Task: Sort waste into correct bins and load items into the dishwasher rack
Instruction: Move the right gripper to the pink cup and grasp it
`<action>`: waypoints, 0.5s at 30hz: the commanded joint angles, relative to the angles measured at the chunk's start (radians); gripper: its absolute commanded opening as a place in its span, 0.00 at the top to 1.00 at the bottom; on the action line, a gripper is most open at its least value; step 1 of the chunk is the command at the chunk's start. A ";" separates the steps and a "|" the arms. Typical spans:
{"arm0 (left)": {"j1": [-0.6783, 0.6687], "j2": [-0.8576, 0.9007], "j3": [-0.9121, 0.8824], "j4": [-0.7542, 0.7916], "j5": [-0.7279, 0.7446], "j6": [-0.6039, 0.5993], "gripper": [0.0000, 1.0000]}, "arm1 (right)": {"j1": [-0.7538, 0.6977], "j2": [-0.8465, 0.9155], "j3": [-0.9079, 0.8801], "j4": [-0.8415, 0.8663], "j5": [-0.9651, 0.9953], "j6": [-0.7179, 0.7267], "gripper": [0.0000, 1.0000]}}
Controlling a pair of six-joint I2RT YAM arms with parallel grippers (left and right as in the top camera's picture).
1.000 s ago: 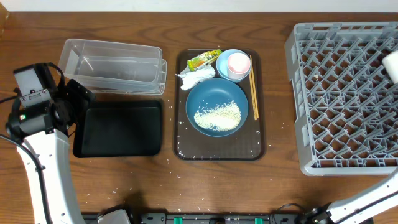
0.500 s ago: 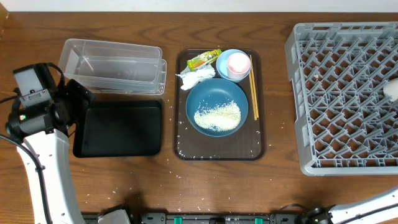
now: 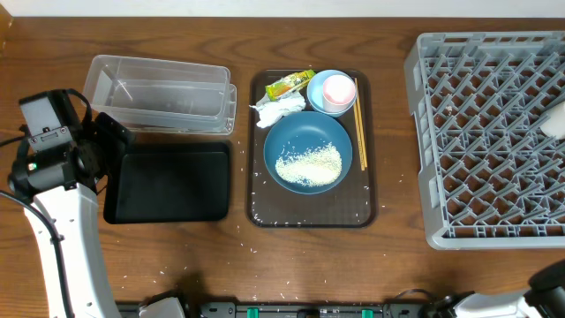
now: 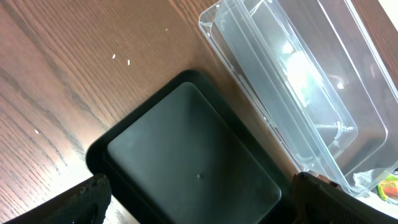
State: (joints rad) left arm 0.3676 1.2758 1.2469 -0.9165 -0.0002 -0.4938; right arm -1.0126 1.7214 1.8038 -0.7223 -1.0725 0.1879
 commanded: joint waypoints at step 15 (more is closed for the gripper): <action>0.003 0.003 0.021 -0.003 -0.008 -0.001 0.05 | 1.064 0.143 0.003 -0.102 0.923 -0.010 0.45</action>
State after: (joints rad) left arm 0.3676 1.2758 1.2469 -0.9165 -0.0002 -0.4938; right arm -0.0559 1.8194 1.8042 -0.8406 -0.3809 0.1883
